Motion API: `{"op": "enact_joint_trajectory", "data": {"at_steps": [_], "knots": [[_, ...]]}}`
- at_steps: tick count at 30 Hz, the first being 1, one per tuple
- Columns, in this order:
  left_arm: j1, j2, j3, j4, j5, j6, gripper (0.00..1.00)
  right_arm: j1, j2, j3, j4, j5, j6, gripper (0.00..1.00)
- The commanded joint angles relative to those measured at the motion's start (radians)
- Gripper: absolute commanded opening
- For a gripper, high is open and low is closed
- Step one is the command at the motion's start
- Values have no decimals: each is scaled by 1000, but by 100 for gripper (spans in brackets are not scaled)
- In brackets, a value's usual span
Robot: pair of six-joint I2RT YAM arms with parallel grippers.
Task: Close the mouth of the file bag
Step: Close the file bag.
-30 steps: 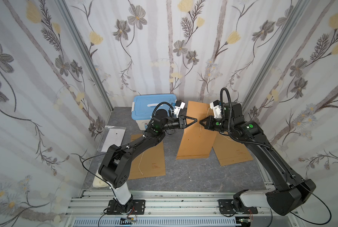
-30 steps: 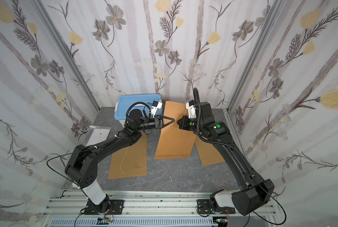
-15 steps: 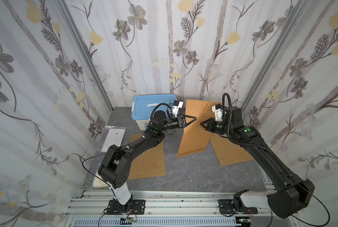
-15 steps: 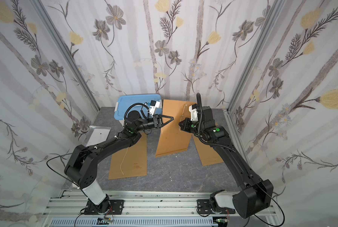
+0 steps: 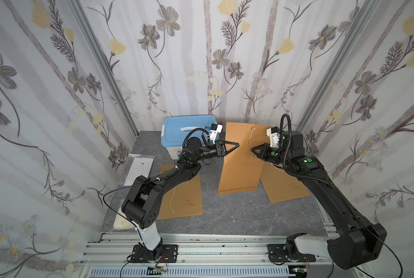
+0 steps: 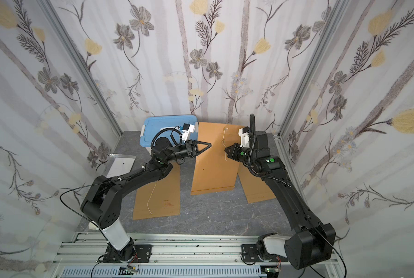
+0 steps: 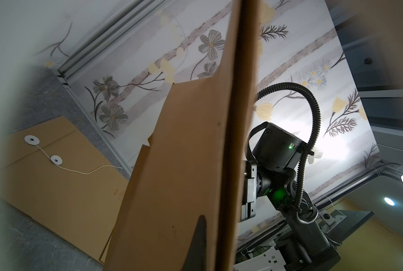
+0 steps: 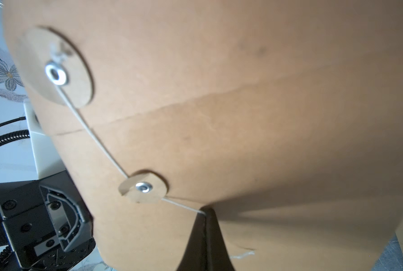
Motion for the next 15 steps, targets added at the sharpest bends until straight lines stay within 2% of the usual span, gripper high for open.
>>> {"op": "enact_joint_trajectory", "data": {"at_steps": [1,7,12,15], "knots": [[11,-12,-10,78,18,-11,0,-14,2,30,-28,-6,-52,0],[15,-15,-18,74,38,-8,0,-71,45,107,-93,-102,-85,0],[16,-22,-14,30,50,27,0,-78,88,212,-206,-197,-163,0],[16,-28,-7,1,59,51,0,-77,113,269,-264,-213,-193,0]]}}
